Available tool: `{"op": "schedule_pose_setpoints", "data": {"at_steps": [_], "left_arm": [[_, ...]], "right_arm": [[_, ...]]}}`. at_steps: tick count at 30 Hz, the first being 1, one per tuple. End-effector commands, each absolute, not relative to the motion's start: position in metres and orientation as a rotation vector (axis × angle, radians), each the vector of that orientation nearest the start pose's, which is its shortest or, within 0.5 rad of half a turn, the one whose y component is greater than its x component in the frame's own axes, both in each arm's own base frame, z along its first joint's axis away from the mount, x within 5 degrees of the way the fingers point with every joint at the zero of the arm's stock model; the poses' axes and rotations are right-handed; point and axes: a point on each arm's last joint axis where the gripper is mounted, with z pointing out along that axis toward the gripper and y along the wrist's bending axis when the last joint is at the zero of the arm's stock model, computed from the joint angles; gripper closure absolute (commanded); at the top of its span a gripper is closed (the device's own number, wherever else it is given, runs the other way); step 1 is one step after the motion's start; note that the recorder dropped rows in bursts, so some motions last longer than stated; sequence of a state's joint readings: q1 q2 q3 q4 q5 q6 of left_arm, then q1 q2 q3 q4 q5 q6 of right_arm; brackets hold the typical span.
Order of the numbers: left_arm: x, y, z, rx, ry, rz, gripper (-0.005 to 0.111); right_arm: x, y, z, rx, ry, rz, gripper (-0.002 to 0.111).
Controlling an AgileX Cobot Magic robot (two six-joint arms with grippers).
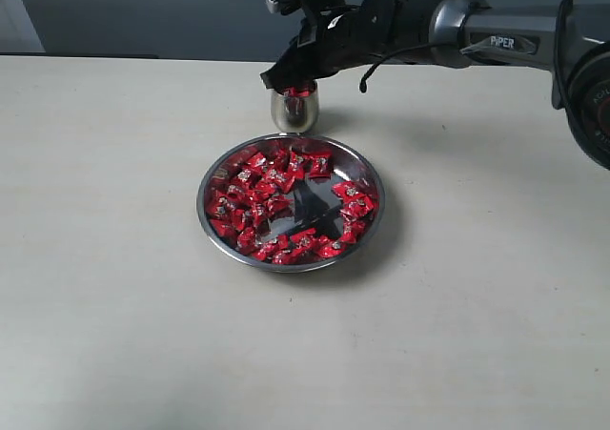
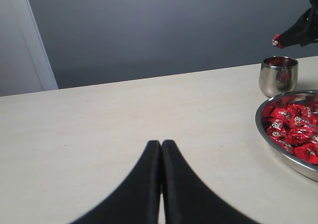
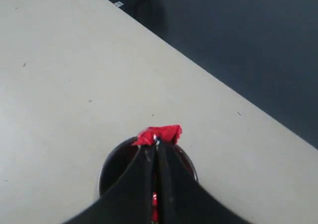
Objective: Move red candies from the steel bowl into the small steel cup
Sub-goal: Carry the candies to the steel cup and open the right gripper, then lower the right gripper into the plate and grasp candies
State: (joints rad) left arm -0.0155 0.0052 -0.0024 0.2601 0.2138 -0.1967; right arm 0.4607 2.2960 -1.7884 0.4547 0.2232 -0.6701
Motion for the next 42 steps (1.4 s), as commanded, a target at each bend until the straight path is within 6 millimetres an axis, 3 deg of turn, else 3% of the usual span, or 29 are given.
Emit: {"op": "schedule_pose_setpoints", "data": {"at_steps": [1, 5, 8, 15, 19, 24, 27, 33, 38, 42], "left_arm": [[0.056, 0.004, 0.195, 0.022, 1.685, 0.065, 0.106], [0.056, 0.004, 0.195, 0.022, 1.685, 0.065, 0.106], [0.056, 0.004, 0.195, 0.022, 1.685, 0.065, 0.106], [0.056, 0.004, 0.195, 0.022, 1.685, 0.065, 0.106], [0.056, 0.004, 0.195, 0.022, 1.685, 0.065, 0.106], [0.056, 0.004, 0.195, 0.022, 1.685, 0.065, 0.106], [0.056, 0.004, 0.195, 0.022, 1.685, 0.065, 0.106], [0.056, 0.004, 0.195, 0.022, 1.685, 0.065, 0.106], [0.056, 0.004, 0.195, 0.022, 1.685, 0.065, 0.106], [0.056, 0.004, 0.195, 0.022, 1.685, 0.065, 0.106]], "right_arm": [[0.474, 0.231, 0.174, -0.748, 2.074, 0.242, 0.104], [0.475, 0.227, 0.172, -0.753, 2.097, 0.247, 0.081], [0.475, 0.227, 0.172, -0.755, 2.096, 0.245, 0.071], [0.466, 0.228, 0.178, -0.812, 2.156, 0.288, 0.07], [0.444, 0.233, 0.191, -0.895, 2.291, 0.449, 0.07], [0.416, 0.237, 0.165, -1.115, 2.542, 0.626, 0.069], [0.406, 0.247, 0.157, -1.223, 2.551, 0.685, 0.059], [0.418, 0.261, 0.147, -1.129, 2.435, 0.575, 0.06], [0.419, 0.261, 0.12, -1.134, 2.483, 0.568, 0.06], [0.42, 0.261, 0.109, -1.125, 2.496, 0.564, 0.06]]}}
